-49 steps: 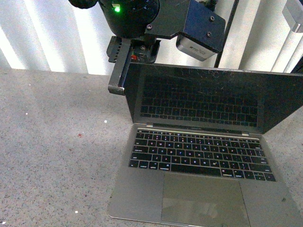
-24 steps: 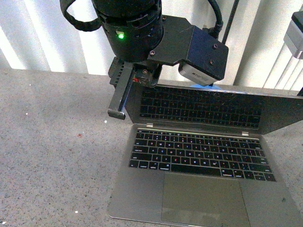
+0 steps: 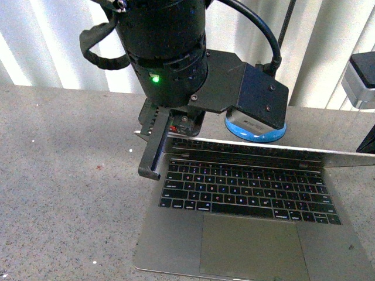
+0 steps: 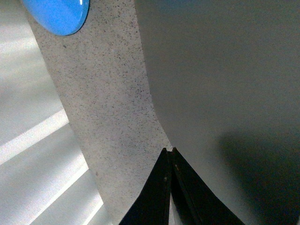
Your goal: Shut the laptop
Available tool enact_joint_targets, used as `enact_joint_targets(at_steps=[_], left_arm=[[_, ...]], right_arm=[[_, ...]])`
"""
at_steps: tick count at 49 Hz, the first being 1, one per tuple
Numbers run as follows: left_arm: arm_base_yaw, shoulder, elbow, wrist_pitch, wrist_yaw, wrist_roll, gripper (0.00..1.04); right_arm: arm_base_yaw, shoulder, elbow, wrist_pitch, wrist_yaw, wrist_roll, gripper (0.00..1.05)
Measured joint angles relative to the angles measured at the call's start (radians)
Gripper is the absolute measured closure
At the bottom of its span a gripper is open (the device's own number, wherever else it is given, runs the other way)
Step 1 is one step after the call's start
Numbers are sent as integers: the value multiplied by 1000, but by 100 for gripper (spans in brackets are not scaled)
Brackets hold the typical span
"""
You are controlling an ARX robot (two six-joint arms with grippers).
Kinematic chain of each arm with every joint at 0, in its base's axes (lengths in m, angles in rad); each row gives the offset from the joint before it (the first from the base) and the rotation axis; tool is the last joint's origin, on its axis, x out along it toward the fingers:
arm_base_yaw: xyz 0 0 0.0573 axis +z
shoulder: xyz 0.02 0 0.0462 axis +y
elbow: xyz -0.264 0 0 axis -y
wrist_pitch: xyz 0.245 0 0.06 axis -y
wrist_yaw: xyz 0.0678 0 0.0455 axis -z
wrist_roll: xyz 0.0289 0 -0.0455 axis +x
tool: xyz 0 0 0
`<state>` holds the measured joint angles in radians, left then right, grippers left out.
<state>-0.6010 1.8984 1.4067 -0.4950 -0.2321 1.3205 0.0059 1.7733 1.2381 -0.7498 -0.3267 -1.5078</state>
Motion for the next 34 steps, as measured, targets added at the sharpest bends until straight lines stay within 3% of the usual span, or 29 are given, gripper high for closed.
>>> enact_joint_targets(at_steps=[34], left_arm=[[-42, 16, -145, 138, 53, -82, 101]], right_arm=[[6, 43, -127, 130, 4, 9, 102]])
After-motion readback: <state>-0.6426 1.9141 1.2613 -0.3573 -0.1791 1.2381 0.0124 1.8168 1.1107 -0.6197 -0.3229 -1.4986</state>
